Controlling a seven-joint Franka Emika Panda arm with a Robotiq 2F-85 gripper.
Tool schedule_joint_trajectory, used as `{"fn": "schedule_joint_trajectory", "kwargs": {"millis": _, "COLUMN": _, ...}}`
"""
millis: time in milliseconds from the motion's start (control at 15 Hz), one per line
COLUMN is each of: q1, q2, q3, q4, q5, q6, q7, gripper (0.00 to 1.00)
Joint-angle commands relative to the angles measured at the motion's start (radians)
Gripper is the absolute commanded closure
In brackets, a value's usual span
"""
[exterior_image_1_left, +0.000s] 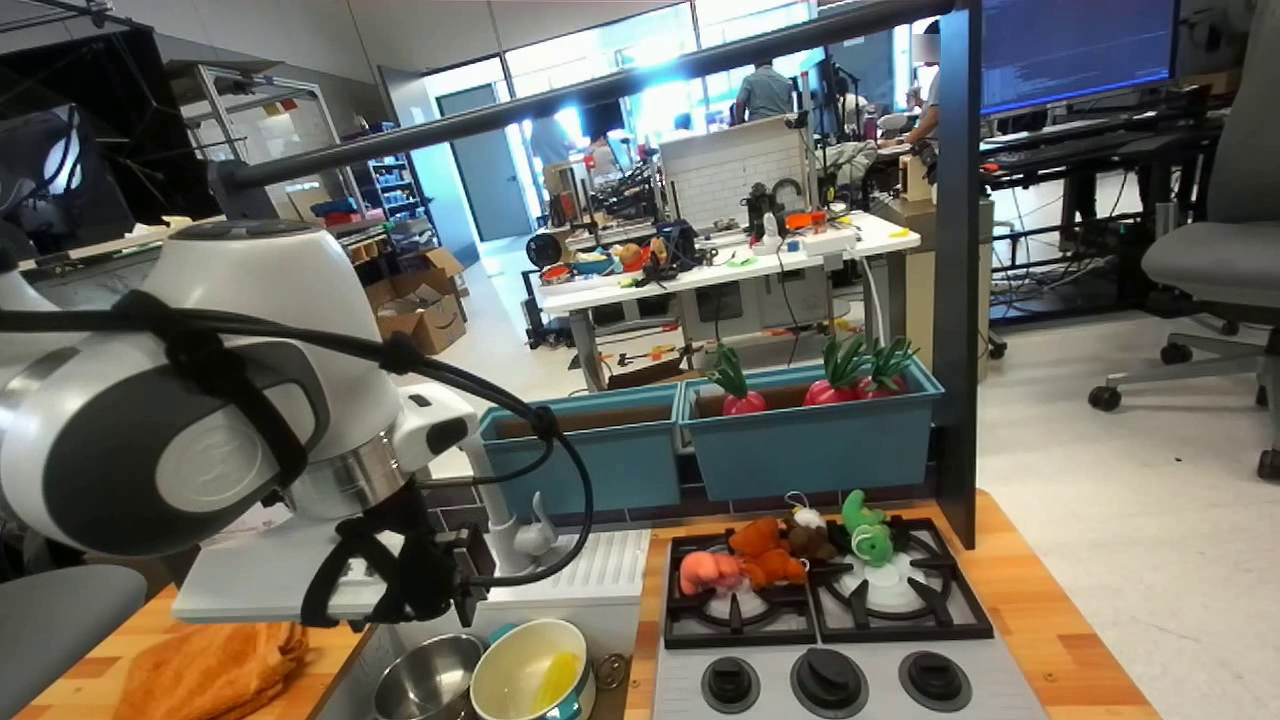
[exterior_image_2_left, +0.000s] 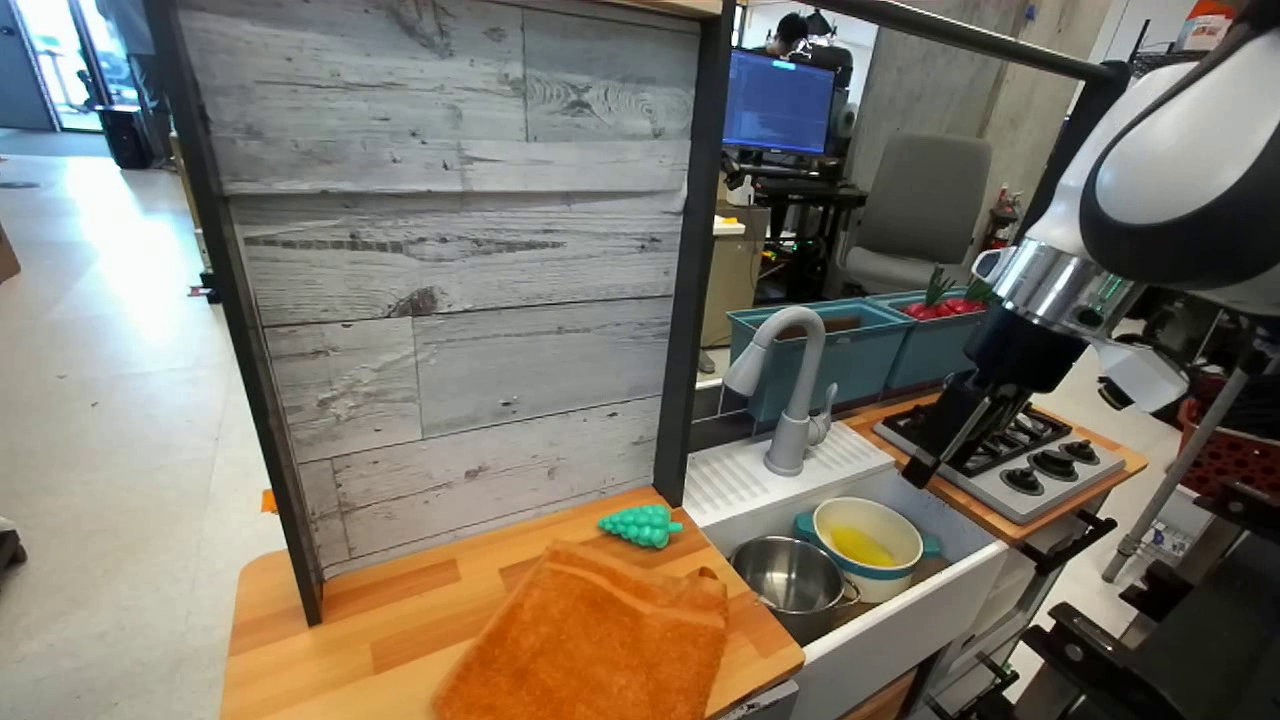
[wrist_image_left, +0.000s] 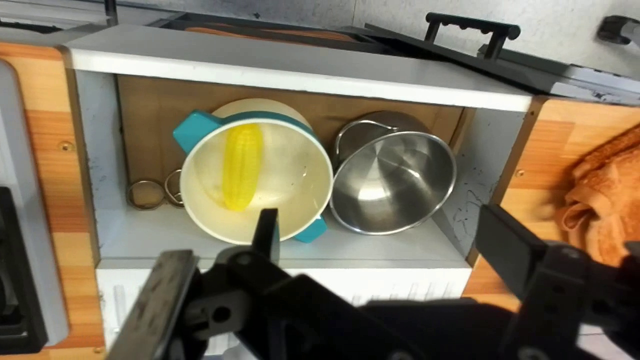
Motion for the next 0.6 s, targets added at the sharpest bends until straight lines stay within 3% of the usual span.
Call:
{"fn": "schedule_joint_trajectory", "kwargs": {"millis": 0, "q1": 0.074, "q2": -0.056, "q3": 0.005, "q4": -0.068, "q5": -0.064, "q6": 0.076, "q7": 0.003, "gripper": 0.0}}
{"fn": "schedule_joint_trajectory", "kwargs": {"millis": 267, "q1": 0.152, "q2": -0.097, "q3": 0.053, "q4": -0.125, "q5": -0.155, "q6": 0.22, "q7": 0.026, "gripper": 0.0}}
{"fn": "schedule_joint_trajectory", "kwargs": {"millis": 467, "q1": 0.309, "q2": -0.091, "q3": -0.011, "q4": -0.09, "q5": -0.188, "q6": 0.235, "q7": 0.052, "gripper": 0.0}}
{"fn": "schedule_joint_trajectory", "kwargs": {"millis": 533, "q1": 0.333, "q2": -0.071, "q3": -0.009, "q4": -0.06, "q5": -0.205, "q6": 0.201, "q7": 0.045, "gripper": 0.0}}
